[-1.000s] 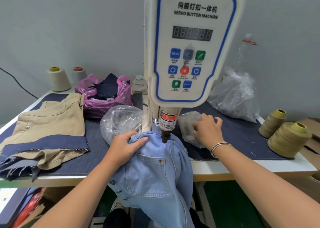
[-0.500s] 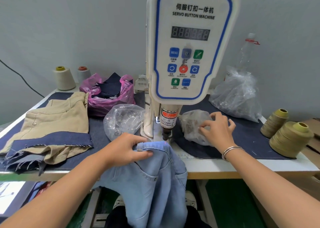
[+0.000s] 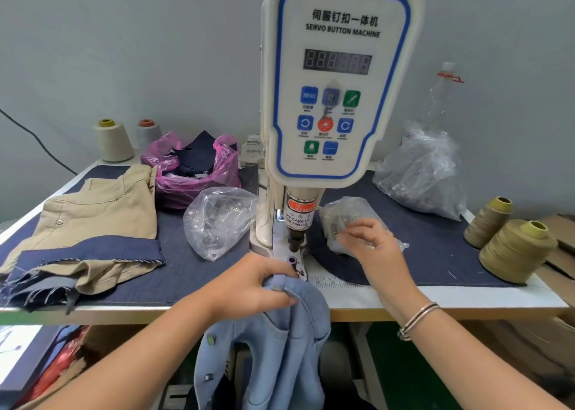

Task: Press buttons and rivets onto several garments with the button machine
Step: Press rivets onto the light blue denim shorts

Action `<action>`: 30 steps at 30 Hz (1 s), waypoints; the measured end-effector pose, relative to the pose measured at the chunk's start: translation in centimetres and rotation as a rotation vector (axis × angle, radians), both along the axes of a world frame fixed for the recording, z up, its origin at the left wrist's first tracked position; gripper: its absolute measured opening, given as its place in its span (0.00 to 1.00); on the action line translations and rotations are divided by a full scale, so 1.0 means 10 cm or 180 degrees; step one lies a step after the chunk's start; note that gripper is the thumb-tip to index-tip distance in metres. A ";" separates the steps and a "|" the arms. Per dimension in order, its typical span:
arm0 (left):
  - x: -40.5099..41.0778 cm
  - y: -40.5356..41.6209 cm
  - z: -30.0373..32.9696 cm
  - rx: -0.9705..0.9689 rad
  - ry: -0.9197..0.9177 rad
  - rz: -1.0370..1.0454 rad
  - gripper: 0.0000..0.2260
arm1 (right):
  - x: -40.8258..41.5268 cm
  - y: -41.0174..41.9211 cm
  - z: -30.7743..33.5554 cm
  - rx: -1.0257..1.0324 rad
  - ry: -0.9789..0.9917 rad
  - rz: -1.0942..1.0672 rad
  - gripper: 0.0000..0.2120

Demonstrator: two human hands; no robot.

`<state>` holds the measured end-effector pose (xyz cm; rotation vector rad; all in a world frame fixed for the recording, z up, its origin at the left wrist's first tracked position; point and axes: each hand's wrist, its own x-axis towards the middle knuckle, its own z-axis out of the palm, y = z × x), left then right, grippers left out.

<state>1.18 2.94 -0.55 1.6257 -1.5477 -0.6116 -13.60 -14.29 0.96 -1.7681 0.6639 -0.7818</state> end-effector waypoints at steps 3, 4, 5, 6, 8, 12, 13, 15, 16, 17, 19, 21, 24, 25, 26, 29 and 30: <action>0.23 0.15 0.05 -0.0333 0.0554 0.0704 0.03 | 0.06 0.17 0.01 0.0200 0.0217 0.0462 0.10; 0.34 0.21 0.03 -0.0488 0.0641 0.1033 0.06 | 0.09 0.22 0.00 0.0287 0.0378 0.0579 0.10; 0.46 0.27 0.00 -0.0610 0.0644 0.1353 0.11 | 0.12 0.27 -0.01 0.0390 0.0529 0.0647 0.09; 0.57 0.33 -0.04 -0.0671 0.0619 0.1654 0.15 | 0.16 0.31 -0.03 0.0514 0.0627 0.0665 0.07; 0.73 0.41 -0.17 -0.0654 0.0510 0.2207 0.16 | 0.23 0.37 -0.08 0.0850 0.0616 0.0620 0.05; 0.80 0.45 -0.41 -0.0447 0.0035 0.3212 0.09 | 0.32 0.43 -0.14 0.1484 0.0537 0.0502 0.05; 0.79 0.43 -0.43 -0.0423 -0.0036 0.3247 0.09 | 0.34 0.44 -0.14 0.1557 0.0538 0.0484 0.06; 0.76 0.39 -0.45 -0.0330 -0.0186 0.3196 0.10 | 0.35 0.45 -0.16 0.1686 0.0510 0.0440 0.06; 0.76 0.38 -0.45 -0.0284 -0.0261 0.3163 0.10 | 0.35 0.46 -0.16 0.1781 0.0457 0.0426 0.05; 0.75 0.37 -0.46 -0.0246 -0.0334 0.3133 0.10 | 0.35 0.47 -0.16 0.1888 0.0407 0.0420 0.05; 0.75 0.36 -0.46 -0.0186 -0.0429 0.3107 0.11 | 0.34 0.48 -0.16 0.2078 0.0338 0.0442 0.04; 0.74 0.36 -0.47 -0.0160 -0.0452 0.3101 0.11 | 0.33 0.49 -0.16 0.2238 0.0285 0.0439 0.05; 0.74 0.36 -0.45 -0.0125 -0.0494 0.3073 0.10 | 0.31 0.49 -0.12 0.2380 0.0229 0.0533 0.05; 0.74 0.35 -0.45 -0.0108 -0.0517 0.3060 0.10 | 0.31 0.49 -0.11 0.2422 0.0205 0.0563 0.06; 0.73 0.35 -0.46 -0.0089 -0.0534 0.3052 0.10 | 0.31 0.48 -0.10 0.2446 0.0195 0.0566 0.06; 0.73 0.35 -0.47 -0.0048 -0.0559 0.3072 0.10 | 0.31 0.49 -0.08 0.2542 0.0219 0.0557 0.04; 0.73 0.35 -0.47 -0.0044 -0.0539 0.3085 0.11 | 0.31 0.49 -0.07 0.2606 0.0237 0.0555 0.04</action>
